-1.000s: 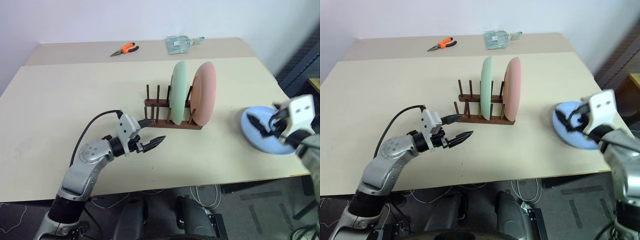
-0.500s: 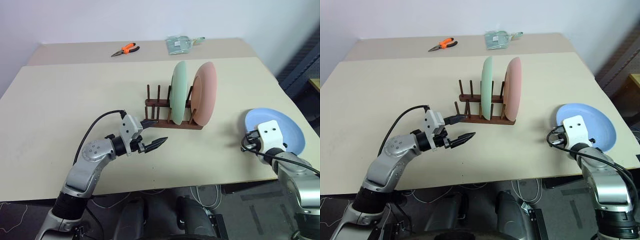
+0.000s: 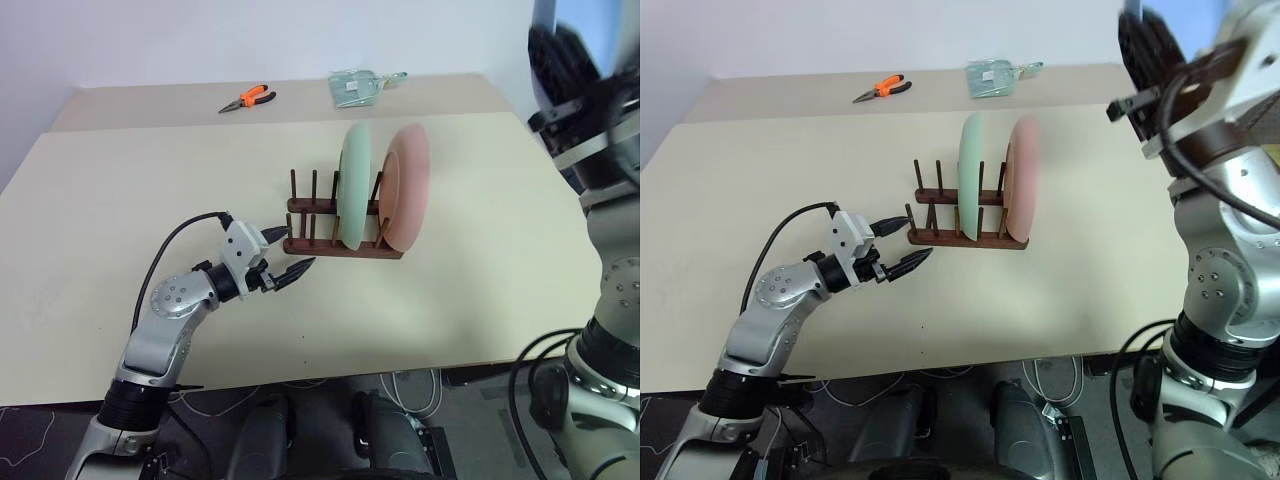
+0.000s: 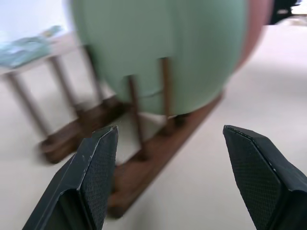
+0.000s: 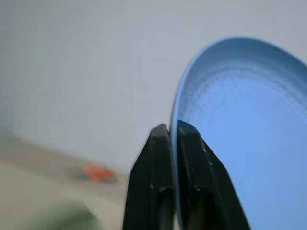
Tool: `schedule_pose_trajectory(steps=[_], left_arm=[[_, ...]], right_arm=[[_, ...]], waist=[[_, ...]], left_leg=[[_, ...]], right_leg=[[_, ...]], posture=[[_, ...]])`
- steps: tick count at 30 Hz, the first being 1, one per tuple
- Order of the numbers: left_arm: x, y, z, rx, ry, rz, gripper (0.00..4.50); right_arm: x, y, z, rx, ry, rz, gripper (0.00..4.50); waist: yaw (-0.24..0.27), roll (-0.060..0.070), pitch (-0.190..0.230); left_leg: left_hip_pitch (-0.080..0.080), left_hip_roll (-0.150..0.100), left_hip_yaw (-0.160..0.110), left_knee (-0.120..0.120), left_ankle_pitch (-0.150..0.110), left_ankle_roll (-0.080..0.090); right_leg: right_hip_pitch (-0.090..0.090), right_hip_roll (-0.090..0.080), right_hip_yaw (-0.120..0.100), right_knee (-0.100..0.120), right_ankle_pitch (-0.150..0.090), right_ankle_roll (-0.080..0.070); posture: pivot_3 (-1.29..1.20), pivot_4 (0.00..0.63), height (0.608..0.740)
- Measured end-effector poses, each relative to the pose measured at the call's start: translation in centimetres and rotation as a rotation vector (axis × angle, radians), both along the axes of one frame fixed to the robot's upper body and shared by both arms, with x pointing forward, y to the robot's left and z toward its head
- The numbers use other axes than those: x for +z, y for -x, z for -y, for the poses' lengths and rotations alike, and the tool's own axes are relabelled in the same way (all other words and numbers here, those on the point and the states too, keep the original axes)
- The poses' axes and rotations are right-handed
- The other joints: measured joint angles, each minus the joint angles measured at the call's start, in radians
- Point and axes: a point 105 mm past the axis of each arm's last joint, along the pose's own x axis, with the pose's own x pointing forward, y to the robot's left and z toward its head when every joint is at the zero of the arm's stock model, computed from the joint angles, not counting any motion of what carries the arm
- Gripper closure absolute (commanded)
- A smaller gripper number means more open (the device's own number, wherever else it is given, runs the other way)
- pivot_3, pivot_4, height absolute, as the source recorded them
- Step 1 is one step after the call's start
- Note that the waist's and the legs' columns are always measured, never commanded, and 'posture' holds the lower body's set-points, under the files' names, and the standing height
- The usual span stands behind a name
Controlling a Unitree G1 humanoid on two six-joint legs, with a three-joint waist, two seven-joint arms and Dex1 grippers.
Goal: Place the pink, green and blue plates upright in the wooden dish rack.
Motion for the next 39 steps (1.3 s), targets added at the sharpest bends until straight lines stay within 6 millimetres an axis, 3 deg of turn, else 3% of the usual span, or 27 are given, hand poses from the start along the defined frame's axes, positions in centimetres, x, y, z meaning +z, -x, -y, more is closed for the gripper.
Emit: schedule_pose_trajectory(steps=[3,6,11,14,19,27,32,39], left_arm=[[-0.1,-0.7,-1.8,0.123,0.020,0.047,0.91],[0.0,-1.2,-3.4,0.235,0.044,0.091,0.91],[0.0,-1.7,-7.0,0.417,0.047,0.143,0.91],[-0.8,-1.3,-8.0,0.462,0.021,0.148,0.91],[-2.4,-0.5,-9.2,0.507,-0.015,0.123,0.91],[-3.0,-0.2,-9.1,0.502,-0.025,0.109,0.91],[-3.7,0.2,-7.6,0.428,-0.038,0.074,0.91],[-4.3,1.1,-5.1,0.294,-0.040,0.019,0.91]], right_arm=[[0.7,1.6,-4.6,0.365,-0.192,-0.050,4.45],[1.0,2.4,-8.0,0.592,-0.317,-0.125,4.45],[-0.2,1.9,-11.6,0.795,-0.434,-0.323,4.45],[-1.2,1.0,-13.2,0.847,-0.471,-0.444,4.45],[-3.7,-1.7,-14.7,0.812,-0.547,-0.647,4.45],[-5.0,-2.7,-15.6,0.763,-0.606,-0.759,4.45],[-6.4,-4.2,-15.3,0.662,-0.651,-0.825,4.45],[-6.7,-5.0,-14.9,0.599,-0.684,-0.831,4.45]], waist=[[-0.014,0.001,0.000],[-0.013,0.001,0.000],[-0.009,0.001,0.000],[-0.011,0.001,0.000],[-0.012,0.001,0.000],[-0.014,0.001,0.000],[-0.014,0.001,0.000],[-0.015,0.001,0.000]], left_leg=[[0.001,0.000,0.002,0.000,0.000,0.000],[0.002,0.000,0.002,0.000,0.000,0.000],[0.001,-0.002,0.003,0.000,0.000,0.000],[0.001,-0.002,0.003,0.000,0.000,0.000],[0.001,-0.002,0.003,-0.001,0.000,0.000],[-0.001,-0.002,0.003,-0.001,0.000,0.000],[-0.001,-0.002,0.003,-0.001,0.000,0.000],[-0.001,-0.001,0.003,-0.002,0.000,0.000]], right_leg=[[0.000,-0.002,0.001,0.001,0.000,0.000],[-0.001,-0.002,0.001,0.002,0.000,0.000],[-0.001,-0.005,0.001,0.003,0.000,0.000],[-0.002,-0.005,0.001,0.002,0.000,0.000],[-0.003,-0.005,0.001,0.003,0.000,-0.002],[-0.004,-0.005,0.001,0.003,0.000,-0.002],[-0.004,-0.006,0.001,0.003,-0.001,-0.003],[-0.005,-0.005,0.001,0.003,-0.001,-0.003]], posture=[[0.00,0.150,0.738],[0.00,0.150,0.738],[0.00,0.150,0.738],[0.00,0.150,0.738],[0.00,0.150,0.738],[0.00,0.150,0.738],[0.00,0.150,0.738],[0.00,0.150,0.738]])
